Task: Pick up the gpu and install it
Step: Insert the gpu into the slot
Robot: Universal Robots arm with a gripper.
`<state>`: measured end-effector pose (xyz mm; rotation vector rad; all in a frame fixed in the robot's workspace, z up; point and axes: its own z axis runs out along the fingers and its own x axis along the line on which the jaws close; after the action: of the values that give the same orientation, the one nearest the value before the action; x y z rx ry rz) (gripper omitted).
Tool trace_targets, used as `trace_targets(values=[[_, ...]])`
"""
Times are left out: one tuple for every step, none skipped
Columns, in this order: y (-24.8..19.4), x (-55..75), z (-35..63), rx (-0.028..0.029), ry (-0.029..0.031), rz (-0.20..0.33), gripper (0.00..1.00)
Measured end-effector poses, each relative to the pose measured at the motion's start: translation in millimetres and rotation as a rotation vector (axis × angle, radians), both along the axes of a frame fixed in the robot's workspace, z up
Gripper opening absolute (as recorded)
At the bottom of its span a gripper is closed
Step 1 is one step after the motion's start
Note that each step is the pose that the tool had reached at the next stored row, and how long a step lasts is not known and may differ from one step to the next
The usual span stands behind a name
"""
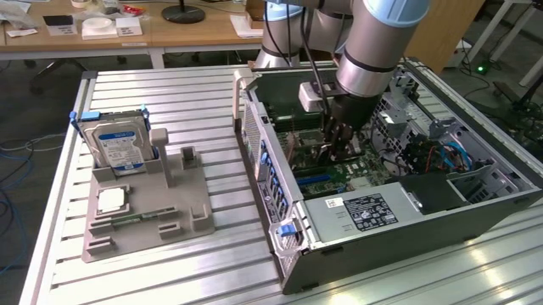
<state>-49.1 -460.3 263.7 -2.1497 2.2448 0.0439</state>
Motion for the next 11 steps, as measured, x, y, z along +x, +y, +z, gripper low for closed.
trace_targets(values=[[0.0, -0.5, -1.5, 0.0, 0.0, 0.0, 0.28], [0.0, -1.1, -2.9, 0.0, 0.0, 0.0, 0.28], [0.0, -1.6, -4.2, 0.0001, 0.0, 0.0, 0.28], [0.0, -1.9, -5.5, 0.0001, 0.0, 0.0, 0.28], [0.0, -1.9, -7.0, 0.0002, -0.0001, 0.0, 0.28], [0.0, -2.0, -8.1, 0.0003, -0.0001, 0.0, 0.28], [0.0, -2.2, -8.5, 0.0006, -0.0007, 0.0, 0.28], [0.0, -2.4, -8.5, 0.0007, -0.004, 0.0, 0.28], [0.0, -2.6, -8.8, 0.001, -0.0078, 0.0, 0.28], [0.0, -2.8, -9.2, 0.0013, -0.011, 0.0, 0.28], [0.0, -3.1, -9.4, 0.0014, -0.0143, 0.0, 0.28]])
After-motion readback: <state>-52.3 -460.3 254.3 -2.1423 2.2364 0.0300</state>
